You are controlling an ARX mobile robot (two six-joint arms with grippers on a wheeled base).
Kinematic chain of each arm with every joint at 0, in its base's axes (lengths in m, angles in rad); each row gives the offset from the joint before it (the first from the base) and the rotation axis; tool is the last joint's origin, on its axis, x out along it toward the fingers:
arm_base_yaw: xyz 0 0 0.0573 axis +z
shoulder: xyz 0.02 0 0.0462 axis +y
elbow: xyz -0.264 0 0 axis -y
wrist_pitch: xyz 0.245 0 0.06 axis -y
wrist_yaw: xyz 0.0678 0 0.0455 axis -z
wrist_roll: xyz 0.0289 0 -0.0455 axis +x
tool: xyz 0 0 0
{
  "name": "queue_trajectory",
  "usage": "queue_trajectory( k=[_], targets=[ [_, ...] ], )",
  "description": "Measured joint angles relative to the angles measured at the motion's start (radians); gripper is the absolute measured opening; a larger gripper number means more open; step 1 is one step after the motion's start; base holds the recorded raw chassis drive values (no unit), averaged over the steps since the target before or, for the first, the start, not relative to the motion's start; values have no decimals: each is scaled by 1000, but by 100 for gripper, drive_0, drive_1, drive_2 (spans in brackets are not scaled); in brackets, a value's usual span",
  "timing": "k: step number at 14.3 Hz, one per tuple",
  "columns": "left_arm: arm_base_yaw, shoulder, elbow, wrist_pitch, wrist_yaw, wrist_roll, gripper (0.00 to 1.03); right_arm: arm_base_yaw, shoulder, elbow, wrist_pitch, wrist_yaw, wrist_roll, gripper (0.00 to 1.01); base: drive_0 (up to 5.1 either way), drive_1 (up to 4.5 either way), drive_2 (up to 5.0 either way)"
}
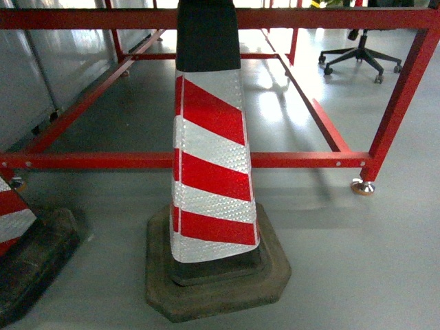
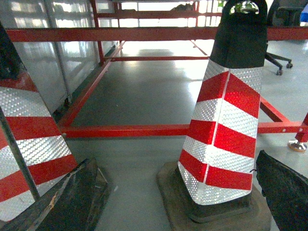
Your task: Pick blue part to blue bin on bottom shelf
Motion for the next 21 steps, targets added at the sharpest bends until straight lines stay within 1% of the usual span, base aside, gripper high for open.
queue_trajectory(
  k=[21],
  targets=[
    [0, 0, 0, 0, 0, 0, 98, 0, 0, 0, 0, 0, 0, 98, 0, 0, 0]
  ],
)
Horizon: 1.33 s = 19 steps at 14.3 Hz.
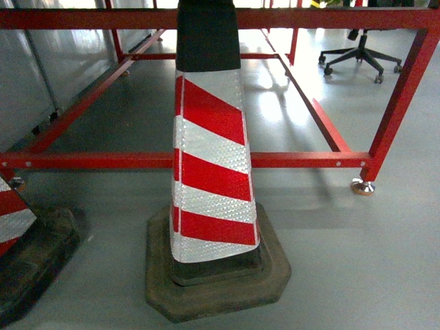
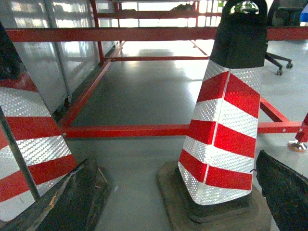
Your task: Pick blue part to blue bin on bottom shelf
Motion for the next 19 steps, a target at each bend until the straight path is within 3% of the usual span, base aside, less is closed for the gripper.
queue_trajectory(
  k=[19],
  targets=[
    [0, 0, 0, 0, 0, 7, 98, 0, 0, 0, 1, 0, 1, 98, 0, 0, 0]
  ],
)
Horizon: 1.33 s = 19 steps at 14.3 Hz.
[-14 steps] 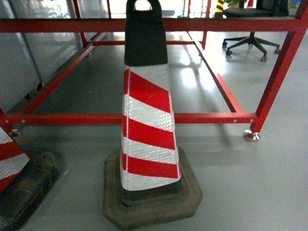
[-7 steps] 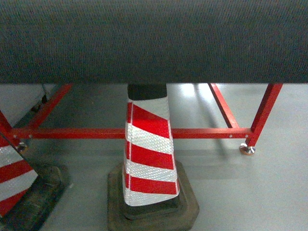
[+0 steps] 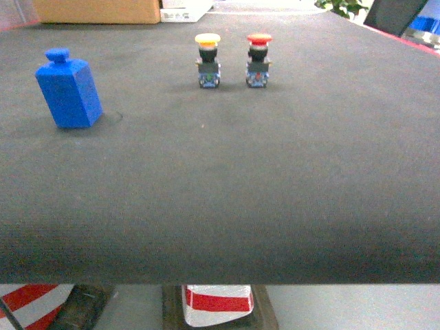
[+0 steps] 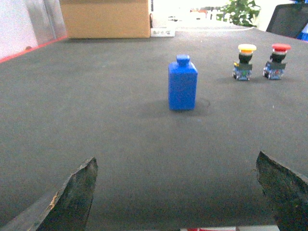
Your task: Pick blue part to blue bin on bottom shelf
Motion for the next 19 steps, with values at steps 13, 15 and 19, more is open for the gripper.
queue_trajectory(
  k=[13, 15, 19],
  targets=[
    [0, 0, 0, 0, 0, 0, 98, 0, 0, 0, -1, 0, -1, 98, 0, 0, 0],
    [0, 0, 0, 0, 0, 0, 98, 0, 0, 0, -1, 0, -1, 98, 0, 0, 0],
    [0, 0, 0, 0, 0, 1, 98, 0, 0, 0, -1, 0, -1, 98, 0, 0, 0]
  ],
)
